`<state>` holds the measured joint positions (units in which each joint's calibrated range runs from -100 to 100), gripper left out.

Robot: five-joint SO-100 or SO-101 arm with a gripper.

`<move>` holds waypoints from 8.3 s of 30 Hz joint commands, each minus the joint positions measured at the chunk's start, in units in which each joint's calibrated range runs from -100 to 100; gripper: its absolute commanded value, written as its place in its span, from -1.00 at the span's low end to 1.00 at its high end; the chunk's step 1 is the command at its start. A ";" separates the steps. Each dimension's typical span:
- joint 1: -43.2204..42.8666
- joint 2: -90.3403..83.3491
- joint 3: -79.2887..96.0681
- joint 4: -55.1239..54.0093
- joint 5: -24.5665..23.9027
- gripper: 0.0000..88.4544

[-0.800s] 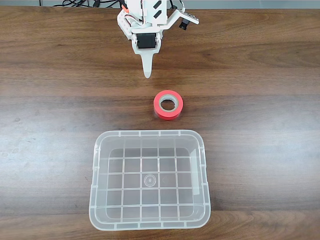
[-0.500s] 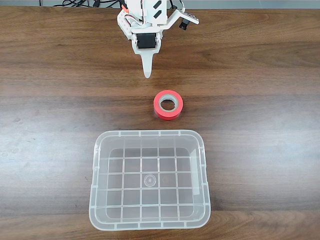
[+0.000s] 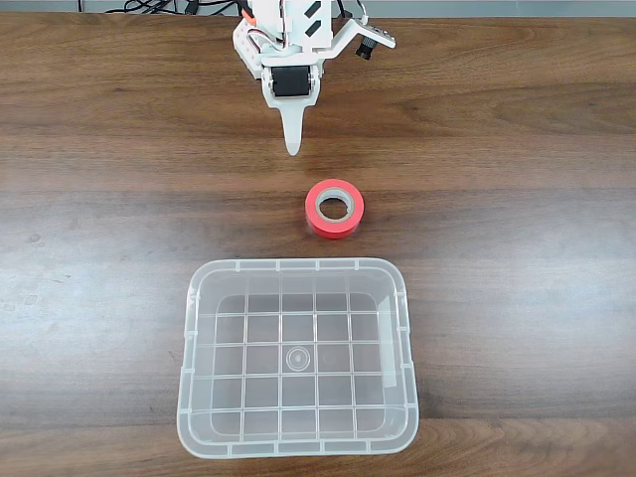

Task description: Grab the tape and place it in the box.

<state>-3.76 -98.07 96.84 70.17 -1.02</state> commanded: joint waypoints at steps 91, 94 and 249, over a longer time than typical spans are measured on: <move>-8.97 78.93 -50.63 -10.92 3.13 -0.70; -7.07 78.93 -50.63 -10.84 3.55 -0.61; 1.42 94.53 -135.08 29.83 5.02 -0.97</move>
<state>-2.93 12.68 -45.58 98.73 4.30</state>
